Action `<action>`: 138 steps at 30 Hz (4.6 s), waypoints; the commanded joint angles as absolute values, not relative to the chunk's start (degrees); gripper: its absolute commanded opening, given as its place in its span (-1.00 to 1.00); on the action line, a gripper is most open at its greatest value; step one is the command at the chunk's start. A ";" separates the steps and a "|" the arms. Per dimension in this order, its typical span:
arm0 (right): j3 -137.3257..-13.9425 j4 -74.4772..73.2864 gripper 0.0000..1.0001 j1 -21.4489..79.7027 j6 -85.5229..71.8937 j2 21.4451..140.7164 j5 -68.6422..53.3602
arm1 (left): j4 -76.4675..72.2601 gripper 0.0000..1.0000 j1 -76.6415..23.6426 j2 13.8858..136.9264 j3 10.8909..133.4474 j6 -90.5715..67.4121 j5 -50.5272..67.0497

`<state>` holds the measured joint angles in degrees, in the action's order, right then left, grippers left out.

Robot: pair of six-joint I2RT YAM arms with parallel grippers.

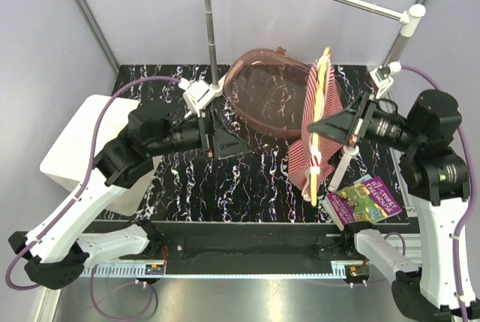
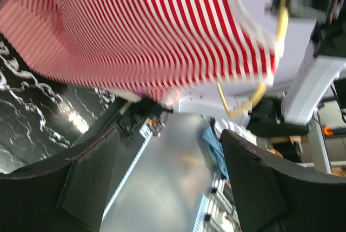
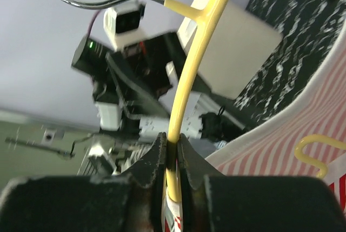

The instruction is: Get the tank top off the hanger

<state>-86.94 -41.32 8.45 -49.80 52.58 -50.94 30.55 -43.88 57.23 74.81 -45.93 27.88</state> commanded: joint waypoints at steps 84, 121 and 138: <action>-80.60 -12.56 -1.00 21.01 -66.20 43.75 -68.83 | 40.69 -1.00 -37.27 92.99 104.95 -38.41 9.48; -86.31 -35.95 -1.00 21.01 -49.39 65.39 -24.61 | 32.43 0.37 -51.85 73.04 89.04 -18.81 13.39; -86.31 -35.95 -1.00 21.01 -52.73 62.49 -25.31 | 31.73 0.24 -52.30 83.67 93.69 -20.47 12.82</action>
